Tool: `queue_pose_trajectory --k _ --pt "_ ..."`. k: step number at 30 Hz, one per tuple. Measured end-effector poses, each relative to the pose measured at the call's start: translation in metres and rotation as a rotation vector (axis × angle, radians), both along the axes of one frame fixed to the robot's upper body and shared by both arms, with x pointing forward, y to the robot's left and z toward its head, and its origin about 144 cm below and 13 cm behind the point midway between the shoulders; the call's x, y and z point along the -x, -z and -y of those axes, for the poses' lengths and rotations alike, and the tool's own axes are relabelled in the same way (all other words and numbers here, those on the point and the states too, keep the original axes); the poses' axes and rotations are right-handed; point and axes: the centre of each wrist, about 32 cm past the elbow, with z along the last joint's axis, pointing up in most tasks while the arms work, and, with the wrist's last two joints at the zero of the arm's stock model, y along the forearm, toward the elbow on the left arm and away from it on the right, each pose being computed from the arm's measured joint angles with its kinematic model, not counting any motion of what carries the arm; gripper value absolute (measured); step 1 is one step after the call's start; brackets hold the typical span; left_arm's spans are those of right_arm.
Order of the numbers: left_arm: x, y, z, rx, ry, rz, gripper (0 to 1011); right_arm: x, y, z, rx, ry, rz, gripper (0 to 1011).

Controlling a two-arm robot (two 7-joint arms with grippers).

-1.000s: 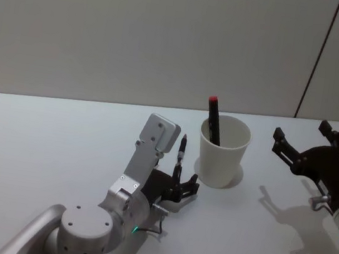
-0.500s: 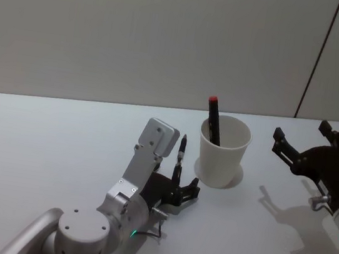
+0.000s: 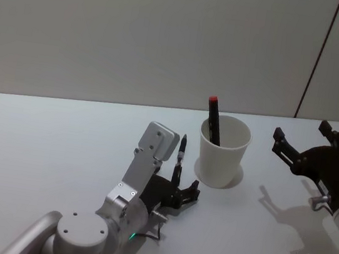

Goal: Place the pen into the pen holder.

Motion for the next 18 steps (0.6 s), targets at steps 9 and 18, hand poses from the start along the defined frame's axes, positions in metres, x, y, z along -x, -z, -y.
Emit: queue_pose_trajectory --k 9,18 --pt "0.0010 0.0041 -0.0011 -0.010 0.017 0.018 1001 0.0000 0.0000 0.0000 0.000 0.000 0.000 1001" --pt "0.0016 0.0061 -0.0014 -0.015 0.027 0.028 1001 0.0000 0.0000 0.0000 0.000 0.000 0.000 1001"
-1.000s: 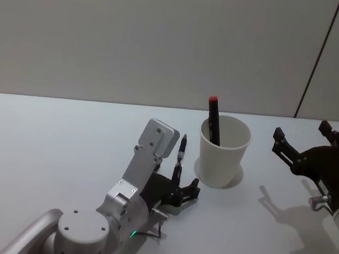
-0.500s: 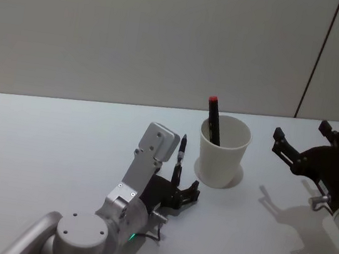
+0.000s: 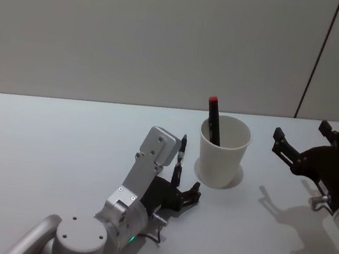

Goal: Place the pen into the pen holder.

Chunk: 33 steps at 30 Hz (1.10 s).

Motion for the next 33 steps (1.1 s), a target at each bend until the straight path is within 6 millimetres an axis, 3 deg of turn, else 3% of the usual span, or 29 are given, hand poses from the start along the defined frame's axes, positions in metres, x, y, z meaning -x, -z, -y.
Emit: queue_pose_trajectory --k 9,17,19,33 --pt "0.0003 0.0012 -0.0002 -0.003 0.006 0.005 998 0.0000 0.0000 0.0000 0.000 0.000 0.000 1001" --pt "0.0005 0.0016 -0.0003 -0.004 0.010 0.007 846 0.0000 0.0000 0.0000 0.000 0.000 0.000 1001" --pt "0.0006 0.0018 -0.0003 -0.004 0.010 0.007 706 0.0000 0.0000 0.0000 0.000 0.000 0.000 1001" --pt "0.0005 0.0022 -0.0005 -0.007 0.010 0.008 279 0.0000 0.0000 0.0000 0.000 0.000 0.000 1002"
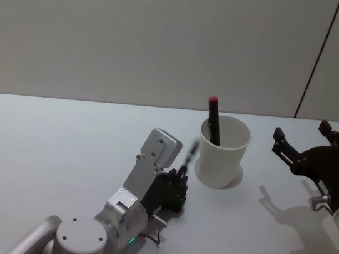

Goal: Place the pen into the pen holder.

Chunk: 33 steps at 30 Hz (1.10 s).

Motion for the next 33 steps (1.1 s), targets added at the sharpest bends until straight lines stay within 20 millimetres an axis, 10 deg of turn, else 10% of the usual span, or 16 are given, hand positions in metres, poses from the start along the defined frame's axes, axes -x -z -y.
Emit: queue_pose_trajectory --k 33 --pt "0.0000 -0.0001 0.0001 0.001 0.000 0.001 186 0.0000 0.0000 0.0000 0.000 0.000 0.000 1001"
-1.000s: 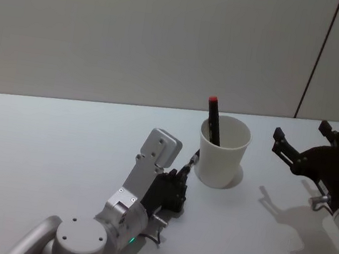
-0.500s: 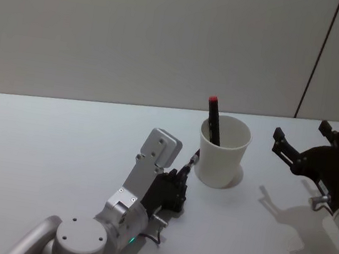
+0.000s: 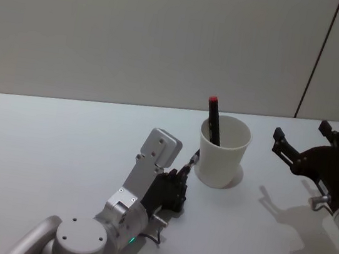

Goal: Place the pen into the pen holder.

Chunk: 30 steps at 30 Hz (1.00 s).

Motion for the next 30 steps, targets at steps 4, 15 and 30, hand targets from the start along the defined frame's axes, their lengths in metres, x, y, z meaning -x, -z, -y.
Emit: queue_pose_trajectory --k 4,15,30 --pt "0.000 0.000 0.000 0.000 0.000 0.000 186 0.000 0.000 0.000 0.000 0.000 0.000 1001" --pt "0.000 0.000 0.000 0.000 0.000 0.000 186 0.000 0.000 0.000 0.000 0.000 0.000 1001" --pt "-0.015 -0.008 -0.008 -0.019 0.007 0.082 186 0.000 0.000 0.000 0.000 0.000 0.000 1001"
